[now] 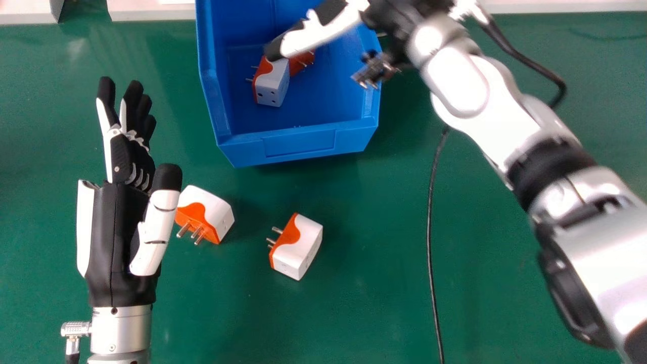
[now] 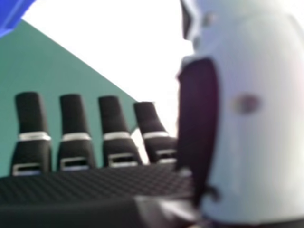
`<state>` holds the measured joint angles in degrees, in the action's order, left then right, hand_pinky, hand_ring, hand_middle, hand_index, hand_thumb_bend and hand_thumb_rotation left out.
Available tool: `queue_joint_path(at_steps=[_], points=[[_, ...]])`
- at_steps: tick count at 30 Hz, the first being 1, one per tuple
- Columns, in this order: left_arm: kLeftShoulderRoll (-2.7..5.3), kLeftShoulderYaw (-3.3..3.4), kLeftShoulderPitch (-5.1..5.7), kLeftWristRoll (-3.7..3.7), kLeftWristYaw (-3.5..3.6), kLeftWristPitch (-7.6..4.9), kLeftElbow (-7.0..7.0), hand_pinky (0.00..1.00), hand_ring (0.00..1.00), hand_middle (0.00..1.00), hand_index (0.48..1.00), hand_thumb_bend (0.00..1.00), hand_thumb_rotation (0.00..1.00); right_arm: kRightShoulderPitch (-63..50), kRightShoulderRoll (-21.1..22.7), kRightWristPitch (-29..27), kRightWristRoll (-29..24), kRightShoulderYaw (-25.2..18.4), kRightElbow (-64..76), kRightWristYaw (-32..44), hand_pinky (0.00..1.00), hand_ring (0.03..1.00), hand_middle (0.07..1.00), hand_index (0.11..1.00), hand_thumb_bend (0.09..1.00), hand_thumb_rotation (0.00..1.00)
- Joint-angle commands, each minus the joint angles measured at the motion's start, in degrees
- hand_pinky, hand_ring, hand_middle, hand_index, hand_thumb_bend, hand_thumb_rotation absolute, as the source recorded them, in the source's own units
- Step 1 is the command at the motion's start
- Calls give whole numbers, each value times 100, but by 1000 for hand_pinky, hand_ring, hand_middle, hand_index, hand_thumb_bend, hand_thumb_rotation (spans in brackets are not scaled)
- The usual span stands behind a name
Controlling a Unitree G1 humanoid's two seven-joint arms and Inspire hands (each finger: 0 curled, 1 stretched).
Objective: Pick all objects and put in blue box
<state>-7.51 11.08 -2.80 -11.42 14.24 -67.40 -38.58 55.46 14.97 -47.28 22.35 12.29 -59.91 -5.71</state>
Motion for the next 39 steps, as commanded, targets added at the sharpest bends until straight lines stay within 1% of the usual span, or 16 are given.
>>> queue_joint_path(at_steps=[1,3,6,8,9,11,12,15,17,20,23,26,29,32,36,39], points=[[-14,93,22,-50,-65,-217,125,1000,1000,1000,999,554,799,-834,374,-556,-544,-260,856,331,603,758,810,828,952,169],[27,183,23,73,-194,-268,140,1000,1000,1000,999,577,802,-1664,616,-815,-895,-374,1450,625,607,761,815,831,952,178],[67,251,34,233,-333,-315,134,1000,1000,1000,999,603,809,-2384,784,-763,-1073,-478,2079,871,612,766,824,836,952,183],[93,284,40,350,-430,-329,116,1000,1000,1000,1000,642,821,-2865,918,-606,-995,-519,2535,984,618,779,837,844,949,188],[100,287,45,393,-466,-329,115,1000,1000,1000,1000,656,825,-3063,991,-505,-932,-524,2756,1052,619,784,841,847,948,190],[97,279,57,457,-516,-321,126,1000,1000,1000,1000,668,828,-3394,1120,-258,-840,-523,3167,1212,621,788,844,850,947,192],[94,273,80,490,-532,-298,163,1000,1000,1000,1000,685,833,-3585,1194,-119,-801,-512,3394,1319,626,795,849,855,947,197],[84,263,131,549,-553,-242,247,1000,1000,1000,1000,695,835,-3930,1287,160,-769,-492,3839,1535,640,800,852,859,946,201],[59,244,169,557,-550,-193,300,1000,1000,1000,1000,701,838,-4104,1303,223,-832,-422,4006,1718,657,802,853,862,945,203],[34,202,178,522,-531,-164,315,1000,1000,1000,1000,711,840,-4249,1244,269,-951,-350,4132,1951,678,806,857,866,943,202],[16,159,163,461,-499,-177,274,1000,1000,1000,1000,715,841,-4339,1158,318,-975,-262,4201,2124,688,807,859,868,942,202],[-8,120,157,384,-464,-203,231,1000,1000,1000,1000,702,841,-4316,1099,318,-850,-156,4146,2218,684,807,860,869,943,201],[-19,107,166,339,-445,-202,243,1000,1000,1000,1000,692,842,-4273,1065,311,-733,-83,4086,2248,679,804,861,870,944,201],[-21,107,165,321,-440,-213,239,1000,1000,1000,1000,686,843,-4132,1018,315,-515,52,3945,2275,671,799,859,867,951,200],[-14,95,150,309,-435,-203,231,1000,1000,1000,1000,676,845,-3940,971,339,-388,178,3761,2339,665,799,862,871,951,206],[4,80,145,336,-450,-171,261,1000,1000,1000,1000,672,845,-3766,950,368,-216,296,3632,2364,653,797,865,874,951,207]])
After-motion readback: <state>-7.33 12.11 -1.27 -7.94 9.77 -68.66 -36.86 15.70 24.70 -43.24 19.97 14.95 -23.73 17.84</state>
